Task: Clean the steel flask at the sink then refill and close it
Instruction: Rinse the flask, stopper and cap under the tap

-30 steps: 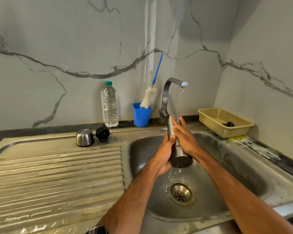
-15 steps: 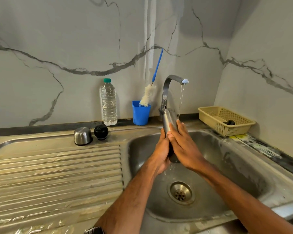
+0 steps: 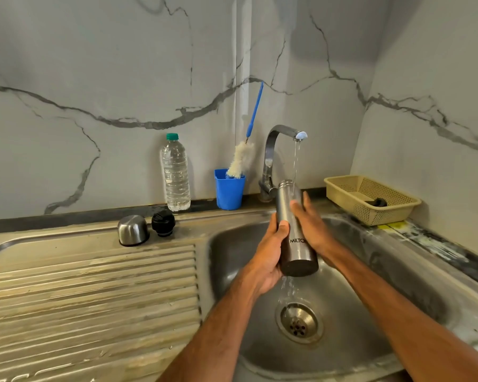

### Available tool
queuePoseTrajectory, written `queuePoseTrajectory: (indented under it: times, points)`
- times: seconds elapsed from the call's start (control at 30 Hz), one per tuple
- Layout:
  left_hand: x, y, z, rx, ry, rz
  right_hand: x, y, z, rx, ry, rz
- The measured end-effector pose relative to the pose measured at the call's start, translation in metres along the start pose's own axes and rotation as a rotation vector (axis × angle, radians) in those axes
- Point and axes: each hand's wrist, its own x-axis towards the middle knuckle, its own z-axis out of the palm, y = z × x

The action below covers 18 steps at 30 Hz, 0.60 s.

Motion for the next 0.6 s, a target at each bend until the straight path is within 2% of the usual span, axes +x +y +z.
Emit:
queuePoseTrajectory:
  times: [0.07, 0.13, 0.2, 0.3, 0.43, 0.5, 0.53, 0.6]
  points:
    - [0.002, -0.001, -0.001, -0.04, 0.037, 0.029, -0.017, -0.003, 0.006, -0.216, -0.044, -0.062]
    - [0.003, 0.002, -0.001, -0.07, 0.054, 0.045, -0.022, -0.007, 0.011, -0.409, -0.086, -0.216]
    - [0.002, 0.006, -0.003, -0.084, 0.038, 0.033, -0.017, -0.01, 0.013, -0.492, -0.118, -0.294]
    - [0.002, 0.008, -0.007, -0.014, -0.02, 0.012, 0.0, -0.007, 0.009, -0.338, -0.108, -0.281]
    - [-0.001, 0.004, -0.002, 0.058, -0.051, -0.062, 0.021, 0.0, -0.004, -0.107, 0.067, -0.228]
    - [-0.001, 0.005, -0.002, 0.072, -0.061, -0.064, 0.024, -0.001, -0.006, 0.037, 0.076, -0.165]
    - [0.0, 0.004, -0.002, 0.071, -0.055, -0.061, 0.02, -0.003, -0.006, 0.061, 0.068, -0.132]
    - [0.001, 0.002, -0.002, 0.054, -0.024, -0.052, 0.007, -0.007, -0.001, -0.068, 0.044, -0.1]
